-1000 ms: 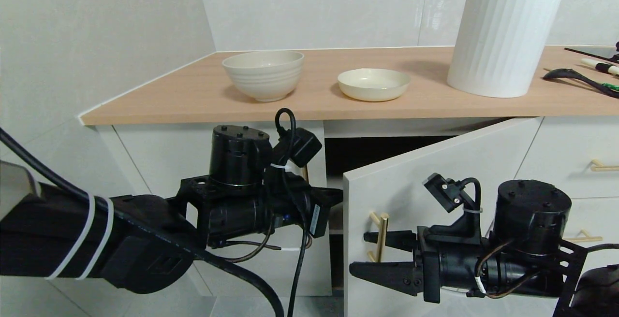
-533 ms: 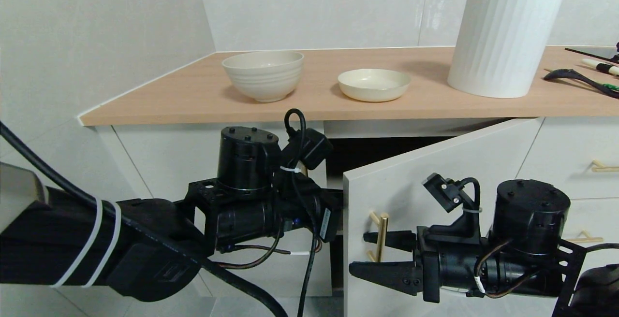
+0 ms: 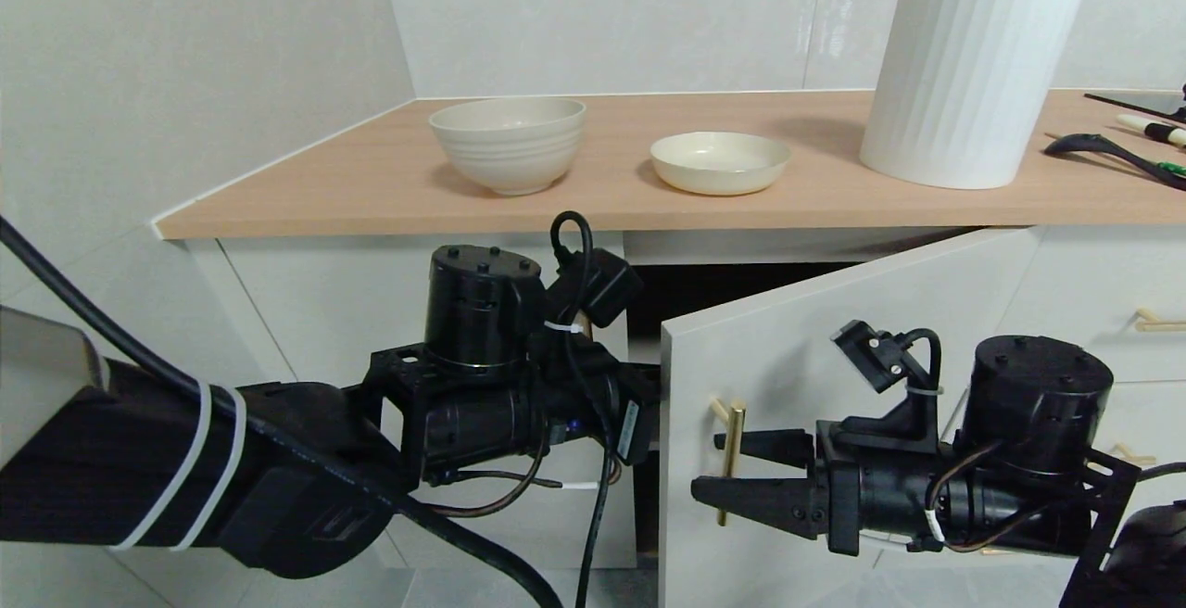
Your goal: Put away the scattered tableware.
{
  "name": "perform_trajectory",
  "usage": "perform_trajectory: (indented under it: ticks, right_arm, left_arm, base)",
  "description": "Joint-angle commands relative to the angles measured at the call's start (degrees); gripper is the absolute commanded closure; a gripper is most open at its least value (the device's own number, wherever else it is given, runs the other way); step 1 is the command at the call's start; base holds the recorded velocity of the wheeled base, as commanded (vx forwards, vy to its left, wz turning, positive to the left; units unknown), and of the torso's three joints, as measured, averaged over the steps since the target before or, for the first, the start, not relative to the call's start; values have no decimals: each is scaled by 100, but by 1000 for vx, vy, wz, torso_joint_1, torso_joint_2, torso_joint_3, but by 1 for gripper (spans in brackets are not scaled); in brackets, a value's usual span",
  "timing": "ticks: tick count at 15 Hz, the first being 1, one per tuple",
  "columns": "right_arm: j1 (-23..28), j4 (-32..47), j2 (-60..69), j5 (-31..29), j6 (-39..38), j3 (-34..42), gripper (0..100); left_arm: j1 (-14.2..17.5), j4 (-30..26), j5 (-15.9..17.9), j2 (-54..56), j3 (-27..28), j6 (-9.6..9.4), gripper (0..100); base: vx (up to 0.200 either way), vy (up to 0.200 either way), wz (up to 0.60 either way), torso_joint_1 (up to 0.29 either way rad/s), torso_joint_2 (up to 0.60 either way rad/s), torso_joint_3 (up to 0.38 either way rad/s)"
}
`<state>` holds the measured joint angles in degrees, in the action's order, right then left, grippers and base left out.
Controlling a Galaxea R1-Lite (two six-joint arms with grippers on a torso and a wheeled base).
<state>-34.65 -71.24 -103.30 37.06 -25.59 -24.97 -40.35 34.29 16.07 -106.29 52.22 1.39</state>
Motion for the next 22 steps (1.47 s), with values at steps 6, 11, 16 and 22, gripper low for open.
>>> perform_trajectory:
  ticks: [6,11,16,22]
  right_arm:
    - [925,-56,1216,-41,151,844,0]
    - [1276,-13,1946,-146,836,1925,0]
    - [1285,321,2684,-1684,1372,2497,0]
    - [1285,2905,4406,-1658,1363,1987,0]
  left_arm:
    - [-8,-1,-95,-15,33,2,100]
    - [-8,-1,-183,-6,25,-7,100]
    - [-78,-1,-183,-94,25,-7,100]
    - [-254,-1,-271,-102,77,2,100]
  base:
    - [0,0,0,0,0,0]
    - [0,0,0,0,0,0]
    - [0,0,0,0,0,0]
    - [0,0,0,0,0,0]
